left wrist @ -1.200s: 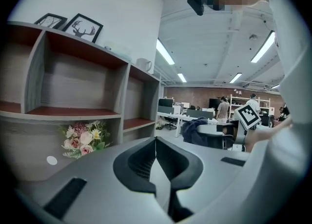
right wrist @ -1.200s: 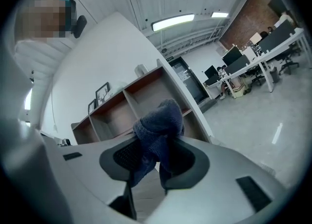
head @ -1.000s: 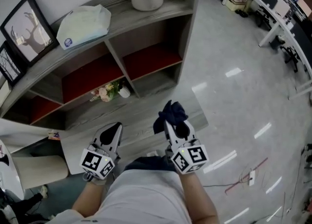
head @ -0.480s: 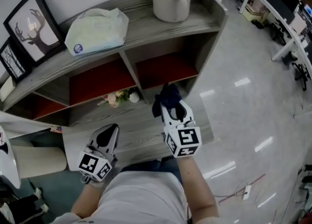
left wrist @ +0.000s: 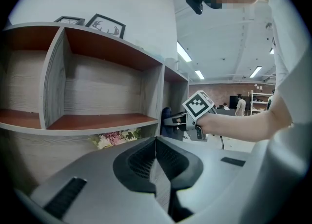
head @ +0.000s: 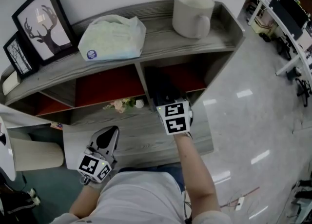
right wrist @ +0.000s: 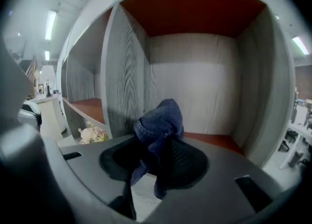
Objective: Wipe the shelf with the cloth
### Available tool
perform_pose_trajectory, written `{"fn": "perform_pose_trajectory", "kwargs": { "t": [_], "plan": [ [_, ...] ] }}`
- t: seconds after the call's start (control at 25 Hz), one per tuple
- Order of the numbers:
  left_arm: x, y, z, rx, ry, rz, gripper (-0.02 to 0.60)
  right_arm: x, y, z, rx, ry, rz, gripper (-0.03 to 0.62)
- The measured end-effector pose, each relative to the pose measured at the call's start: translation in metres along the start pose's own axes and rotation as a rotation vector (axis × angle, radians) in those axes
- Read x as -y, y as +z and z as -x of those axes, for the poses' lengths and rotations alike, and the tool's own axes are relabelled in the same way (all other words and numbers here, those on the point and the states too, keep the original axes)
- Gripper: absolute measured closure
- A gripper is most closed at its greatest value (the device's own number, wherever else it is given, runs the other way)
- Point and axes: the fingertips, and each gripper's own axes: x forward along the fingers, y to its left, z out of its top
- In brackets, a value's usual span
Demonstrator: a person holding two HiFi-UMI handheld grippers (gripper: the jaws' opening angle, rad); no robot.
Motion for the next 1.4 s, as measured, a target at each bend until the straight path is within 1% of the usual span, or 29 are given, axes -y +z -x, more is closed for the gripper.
{"fn": "perform_pose_trajectory", "kwargs": {
  "t": [0.24, 0.4, 0.56, 0.68, 0.96, 1.04, 1.2, 1.4],
  "plan": [
    [-0.012, 0.01, -0.004, 0.03, 0.016, 0.01, 0.565, -0.002, -0.005, -0.034, -0.165, 0.025, 0.083, 0.448],
    [-0.019, 0.014, -0.006, 0.037, 0.026, 0.013, 0.565, 0.002, -0.003, -0.047, -0.188, 0.046, 0.107, 0.447],
    [-0.02, 0.01, -0.009, 0.032, 0.022, 0.02, 0.565, 0.007, -0.004, -0.049, -0.214, 0.078, 0.069, 0.447],
    [-0.017, 0.008, -0.011, 0.032, 0.021, 0.021, 0.565, 0.01, -0.005, -0.05, -0.228, 0.1, 0.001, 0.448],
    [-0.014, 0.012, -0.012, 0.045, 0.017, 0.017, 0.565, 0.05, -0.005, -0.043, -0.228, 0.051, -0.069, 0.448],
    [-0.011, 0.012, -0.012, 0.044, 0.013, 0.017, 0.565, 0.068, -0.009, -0.037, -0.231, 0.017, -0.09, 0.447],
    [-0.006, 0.01, -0.012, 0.042, 0.001, 0.012, 0.565, 0.108, -0.015, -0.021, -0.217, -0.082, -0.134, 0.447],
    [0.0, 0.012, -0.015, 0.043, -0.017, 0.004, 0.565, 0.125, -0.023, -0.004, -0.193, -0.156, -0.162, 0.447]
  ]
}}
